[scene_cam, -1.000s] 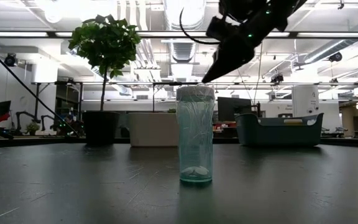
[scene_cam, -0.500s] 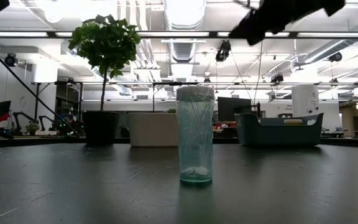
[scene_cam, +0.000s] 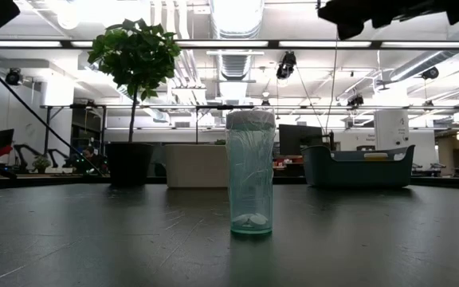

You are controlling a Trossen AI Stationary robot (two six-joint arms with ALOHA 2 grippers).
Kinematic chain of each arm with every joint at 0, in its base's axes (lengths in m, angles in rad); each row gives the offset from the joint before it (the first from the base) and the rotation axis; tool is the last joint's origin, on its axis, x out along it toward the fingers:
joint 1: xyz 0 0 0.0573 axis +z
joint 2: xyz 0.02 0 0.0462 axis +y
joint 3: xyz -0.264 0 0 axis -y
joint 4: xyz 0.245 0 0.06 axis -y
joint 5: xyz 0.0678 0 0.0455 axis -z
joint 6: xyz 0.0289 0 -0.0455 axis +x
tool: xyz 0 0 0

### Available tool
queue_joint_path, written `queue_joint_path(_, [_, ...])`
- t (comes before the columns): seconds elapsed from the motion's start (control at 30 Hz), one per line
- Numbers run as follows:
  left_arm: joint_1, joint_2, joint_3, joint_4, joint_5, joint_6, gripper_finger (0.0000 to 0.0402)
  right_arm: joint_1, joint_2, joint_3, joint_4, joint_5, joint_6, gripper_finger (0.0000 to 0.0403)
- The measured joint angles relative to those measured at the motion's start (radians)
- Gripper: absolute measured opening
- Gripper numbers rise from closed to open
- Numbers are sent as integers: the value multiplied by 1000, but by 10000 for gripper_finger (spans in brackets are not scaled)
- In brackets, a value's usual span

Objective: Pick and place medicine bottles into bin by pill shape (circle, oval)
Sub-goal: Put the orange capsule bottle into the blue bin

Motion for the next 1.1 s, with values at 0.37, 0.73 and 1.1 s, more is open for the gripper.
queue_joint_path(0.37, [11,-8,0,0,1,-3,302,0,-66,-48,6,0,-51,105])
queue_joint_path(0.73, [10,-8,0,-3,1,-4,302,0,-70,-74,83,0,-71,105])
queue_joint_path(1.1, [-1,-17,0,-49,2,-8,302,0,-70,-73,104,0,-57,105])
